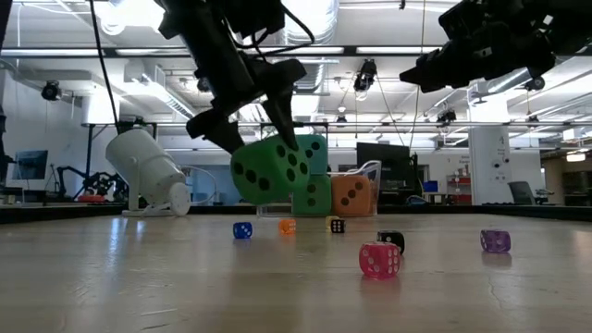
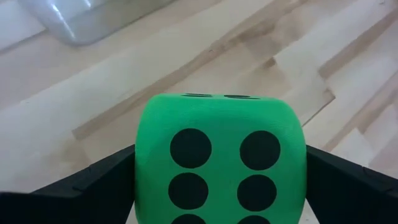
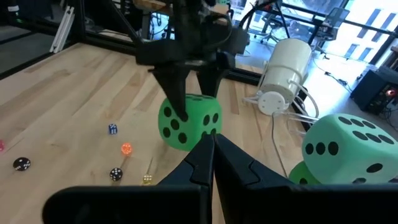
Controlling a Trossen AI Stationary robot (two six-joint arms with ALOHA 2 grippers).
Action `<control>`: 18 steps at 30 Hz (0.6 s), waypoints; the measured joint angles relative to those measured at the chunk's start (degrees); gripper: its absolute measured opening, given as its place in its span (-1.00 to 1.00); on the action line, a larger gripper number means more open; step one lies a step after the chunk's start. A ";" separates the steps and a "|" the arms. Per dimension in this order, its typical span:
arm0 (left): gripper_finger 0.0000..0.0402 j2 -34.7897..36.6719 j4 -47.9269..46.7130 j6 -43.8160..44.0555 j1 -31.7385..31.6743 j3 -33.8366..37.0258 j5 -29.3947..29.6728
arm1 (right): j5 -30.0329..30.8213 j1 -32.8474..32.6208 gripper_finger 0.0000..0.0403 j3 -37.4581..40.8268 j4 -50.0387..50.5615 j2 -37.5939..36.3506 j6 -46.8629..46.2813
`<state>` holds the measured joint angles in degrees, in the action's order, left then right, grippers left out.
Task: Pick & Place Dice
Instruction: Put the big green dice into the transparent bin
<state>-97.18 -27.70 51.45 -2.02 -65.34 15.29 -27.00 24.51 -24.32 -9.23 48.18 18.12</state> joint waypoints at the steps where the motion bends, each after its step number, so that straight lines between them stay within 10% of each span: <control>1: 0.95 -0.24 0.04 -0.04 -0.01 0.00 -0.09 | 0.00 -0.01 -0.96 0.00 0.04 0.06 -0.06; 18: 0.96 -0.20 0.09 -2.13 -1.18 0.00 0.07 | 0.00 -0.02 -0.96 0.00 0.02 0.04 0.01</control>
<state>-97.38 -27.62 49.32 -3.20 -65.34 15.35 -27.00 24.49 -24.32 -9.21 48.23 18.13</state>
